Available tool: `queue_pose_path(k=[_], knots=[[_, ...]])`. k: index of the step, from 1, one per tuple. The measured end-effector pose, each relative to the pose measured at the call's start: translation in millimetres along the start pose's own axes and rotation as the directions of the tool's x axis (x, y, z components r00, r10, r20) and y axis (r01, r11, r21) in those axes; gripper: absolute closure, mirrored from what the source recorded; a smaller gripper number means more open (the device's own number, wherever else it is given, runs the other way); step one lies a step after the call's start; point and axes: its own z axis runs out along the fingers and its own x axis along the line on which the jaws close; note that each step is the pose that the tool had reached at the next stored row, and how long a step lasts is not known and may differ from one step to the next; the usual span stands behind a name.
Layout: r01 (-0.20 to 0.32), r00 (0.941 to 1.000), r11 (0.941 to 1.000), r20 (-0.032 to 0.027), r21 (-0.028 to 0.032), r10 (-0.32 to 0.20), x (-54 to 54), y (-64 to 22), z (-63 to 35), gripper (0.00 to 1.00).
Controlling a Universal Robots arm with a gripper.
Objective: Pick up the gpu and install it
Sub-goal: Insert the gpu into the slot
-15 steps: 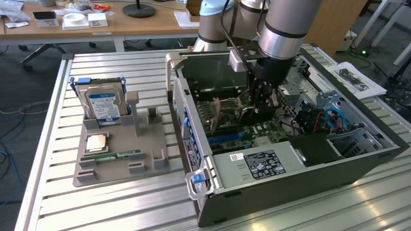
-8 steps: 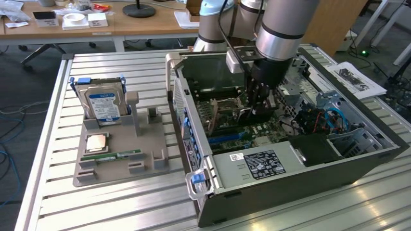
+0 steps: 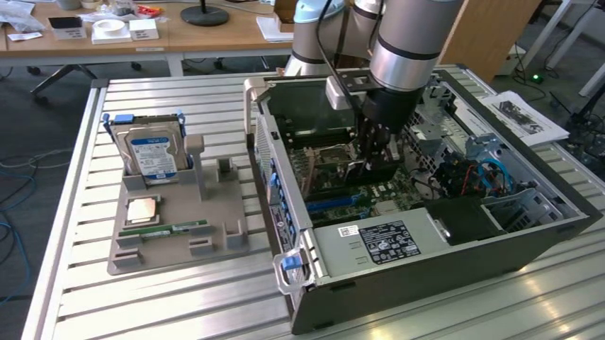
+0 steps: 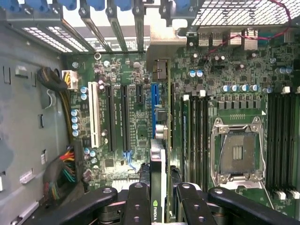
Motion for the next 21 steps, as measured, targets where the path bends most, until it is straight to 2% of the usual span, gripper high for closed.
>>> queue_pose_path(k=[11,21], knots=[[0.000,1.0000,1.0000,0.0000,0.0001,0.000,0.7,8.9,8.2,0.73],[0.000,1.0000,1.0000,0.0000,0.0002,0.000,0.8,9.2,11.5,0.73]])
